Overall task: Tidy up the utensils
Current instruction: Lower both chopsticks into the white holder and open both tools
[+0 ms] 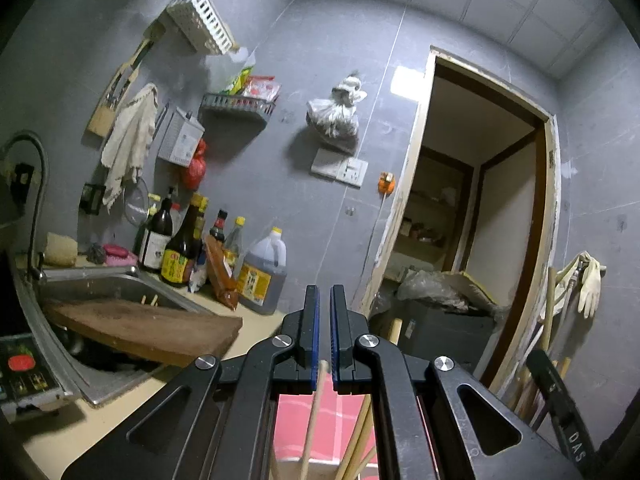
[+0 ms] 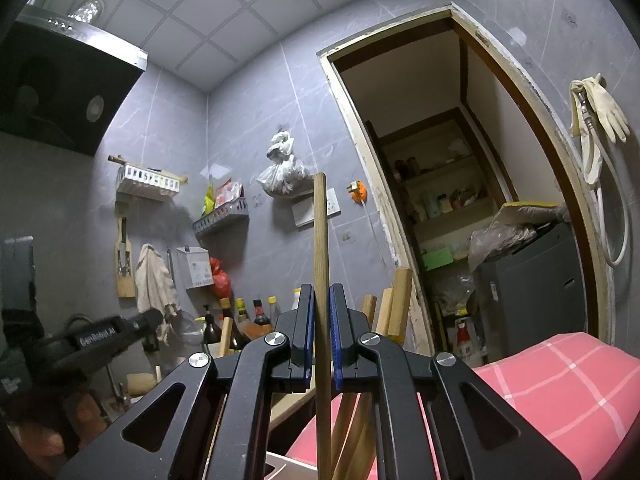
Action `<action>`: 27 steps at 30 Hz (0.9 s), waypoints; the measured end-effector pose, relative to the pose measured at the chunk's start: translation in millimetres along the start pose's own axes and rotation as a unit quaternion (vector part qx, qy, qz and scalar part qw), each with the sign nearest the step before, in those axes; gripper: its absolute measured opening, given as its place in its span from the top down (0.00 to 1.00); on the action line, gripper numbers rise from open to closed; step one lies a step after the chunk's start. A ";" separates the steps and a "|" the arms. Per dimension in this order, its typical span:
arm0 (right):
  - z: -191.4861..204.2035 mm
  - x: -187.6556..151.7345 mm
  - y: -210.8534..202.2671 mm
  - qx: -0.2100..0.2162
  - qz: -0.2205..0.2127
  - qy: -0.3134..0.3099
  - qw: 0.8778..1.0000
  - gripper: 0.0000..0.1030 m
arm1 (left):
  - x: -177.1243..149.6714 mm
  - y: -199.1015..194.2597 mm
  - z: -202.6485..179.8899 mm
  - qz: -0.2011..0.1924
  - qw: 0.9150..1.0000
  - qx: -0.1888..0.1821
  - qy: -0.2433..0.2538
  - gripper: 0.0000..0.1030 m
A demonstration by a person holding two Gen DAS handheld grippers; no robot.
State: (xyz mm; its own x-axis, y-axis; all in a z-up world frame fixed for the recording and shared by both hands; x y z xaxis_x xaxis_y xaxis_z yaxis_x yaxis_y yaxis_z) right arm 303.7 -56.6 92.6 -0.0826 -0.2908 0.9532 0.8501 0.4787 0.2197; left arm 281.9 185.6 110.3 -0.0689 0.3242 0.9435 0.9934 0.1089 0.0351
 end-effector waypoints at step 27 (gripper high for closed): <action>2.6 21.4 -46.0 -0.009 0.023 -0.033 0.999 0.54 | -33.1 -38.7 -47.8 0.098 0.994 -0.048 0.029 0.92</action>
State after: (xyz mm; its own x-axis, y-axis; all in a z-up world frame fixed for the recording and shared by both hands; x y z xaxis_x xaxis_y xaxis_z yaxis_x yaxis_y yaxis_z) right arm 261.5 -82.7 103.4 -0.0760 -0.2132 0.9741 0.8627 0.4758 0.1714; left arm 250.1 125.7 93.5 0.1286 0.2752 0.9528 0.9917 -0.0424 -0.1216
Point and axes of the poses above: each gripper's, at about its wrist camera, not at the fingertips, and y roughly the way its jaws point, z to its left, x to its top, the point moved 6 cm from there along y, roughly the way its jaws point
